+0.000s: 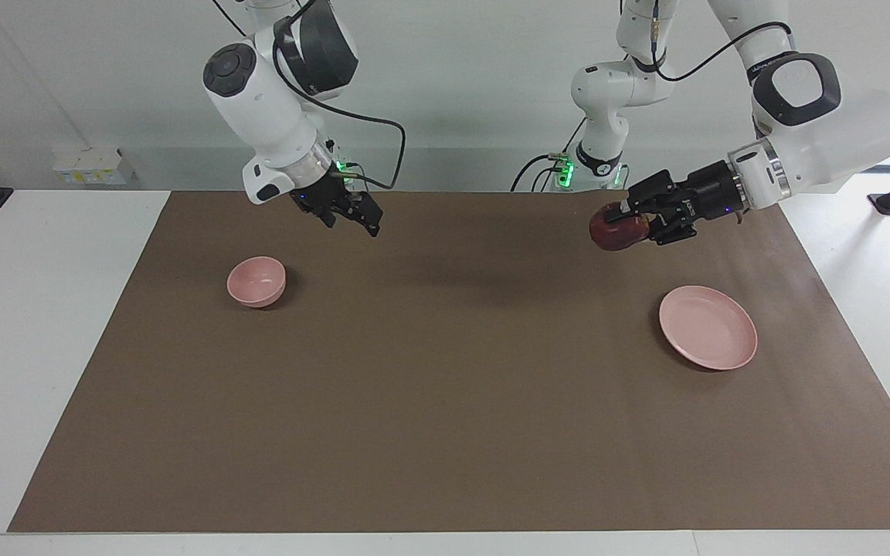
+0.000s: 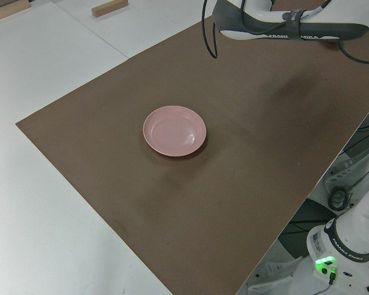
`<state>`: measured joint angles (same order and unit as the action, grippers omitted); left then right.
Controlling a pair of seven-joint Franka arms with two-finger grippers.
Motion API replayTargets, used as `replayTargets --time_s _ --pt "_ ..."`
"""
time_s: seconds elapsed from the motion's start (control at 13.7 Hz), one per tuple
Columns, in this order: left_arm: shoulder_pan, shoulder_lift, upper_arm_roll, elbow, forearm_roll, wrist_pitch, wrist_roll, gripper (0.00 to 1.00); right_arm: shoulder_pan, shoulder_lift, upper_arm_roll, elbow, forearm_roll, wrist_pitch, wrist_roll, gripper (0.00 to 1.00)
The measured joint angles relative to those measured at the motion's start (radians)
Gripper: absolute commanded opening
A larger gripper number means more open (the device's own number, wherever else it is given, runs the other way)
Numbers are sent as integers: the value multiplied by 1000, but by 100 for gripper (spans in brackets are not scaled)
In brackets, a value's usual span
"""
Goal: Move apple from plate to bowl
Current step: 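Carry the apple with the left gripper while the right gripper approaches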
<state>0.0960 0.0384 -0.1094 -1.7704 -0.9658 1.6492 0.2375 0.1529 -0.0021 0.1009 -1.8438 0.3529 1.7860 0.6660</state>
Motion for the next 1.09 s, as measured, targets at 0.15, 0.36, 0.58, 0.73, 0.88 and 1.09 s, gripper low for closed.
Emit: replayTargets --time_s 0.15,0.36,0.58,0.73,0.88,1.09 --pt "0 0 0 -1 -78 0 0 0 9 12 0 1 70 6 141 100" --pt "-1 -16 -5 -21 -180 0 23 0 28 17 0 2 180 46 367 100" --pt "-38 -73 -6 -98 -230 25 59 0 83 35 0 3 276 152 593 100" --pt "-99 -104 -8 -144 -236 91 75 0 121 46 1 4 346 220 711 100" --pt "-150 -129 -8 -186 -237 137 96 0 135 49 1 5 405 253 766 100" --pt "-206 -163 -8 -238 -237 220 118 0 148 49 1 7 501 259 809 100"
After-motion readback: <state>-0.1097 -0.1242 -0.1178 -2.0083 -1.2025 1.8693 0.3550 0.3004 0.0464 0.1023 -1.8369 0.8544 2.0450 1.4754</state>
